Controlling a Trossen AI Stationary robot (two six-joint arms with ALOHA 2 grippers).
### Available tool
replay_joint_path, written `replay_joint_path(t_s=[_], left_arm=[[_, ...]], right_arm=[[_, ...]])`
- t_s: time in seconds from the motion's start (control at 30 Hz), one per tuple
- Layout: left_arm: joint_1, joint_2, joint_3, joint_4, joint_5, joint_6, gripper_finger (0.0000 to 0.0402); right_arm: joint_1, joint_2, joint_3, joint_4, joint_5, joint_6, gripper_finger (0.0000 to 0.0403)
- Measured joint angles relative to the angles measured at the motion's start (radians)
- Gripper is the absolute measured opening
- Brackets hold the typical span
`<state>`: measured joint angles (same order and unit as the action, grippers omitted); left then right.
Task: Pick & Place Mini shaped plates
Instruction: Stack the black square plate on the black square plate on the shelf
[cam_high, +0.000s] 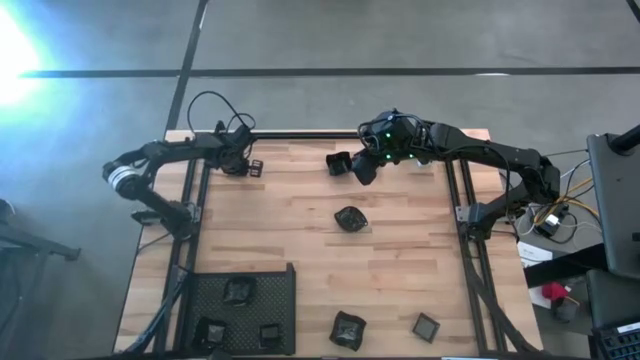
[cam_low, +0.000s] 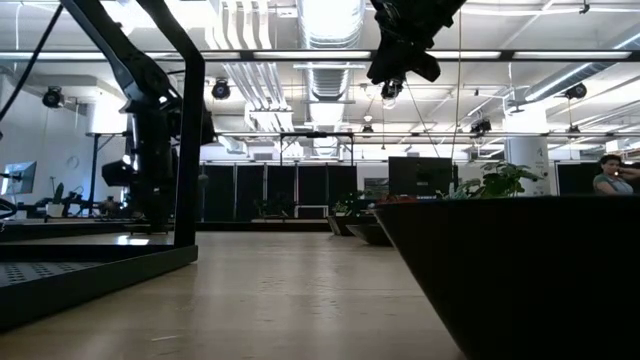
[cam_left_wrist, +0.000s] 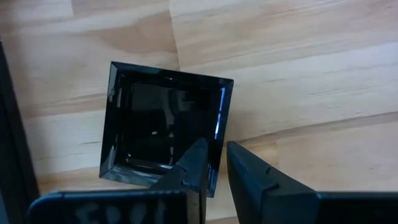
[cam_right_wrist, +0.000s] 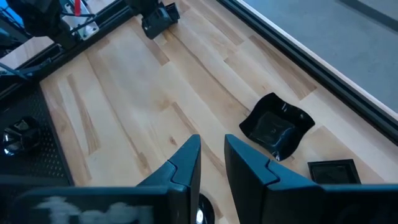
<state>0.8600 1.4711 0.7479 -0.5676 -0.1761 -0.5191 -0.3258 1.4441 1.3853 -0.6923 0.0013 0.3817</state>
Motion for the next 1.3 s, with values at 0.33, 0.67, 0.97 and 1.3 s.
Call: replay_joint_path(t_s=[0.33, 0.67, 0.97, 1.3], left_arm=[[0.0, -0.01, 0.0, 0.007, -0.009, 0.03, 0.0004], [-0.016, -0.154, 0.024, -0.123, -0.008, 0.055, 0.0001], [-0.141, -0.398, 0.028, -0.317, -0.021, 0.013, 0.0001], [-0.557, -0.541, 0.028, -0.461, -0.071, -0.237, 0.0]], right_arm=[[-0.002, 0.0, 0.0, 0.0, -0.001, 0.0, 0.0068], [-0.002, 0.0, 0.0, 0.0, -0.001, -0.02, 0.0068], [-0.002, 0.0, 0.0, 0.0, -0.002, -0.058, 0.0068], [-0.002, -0.002, 0.0, 0.0, -0.049, -0.107, 0.0068]])
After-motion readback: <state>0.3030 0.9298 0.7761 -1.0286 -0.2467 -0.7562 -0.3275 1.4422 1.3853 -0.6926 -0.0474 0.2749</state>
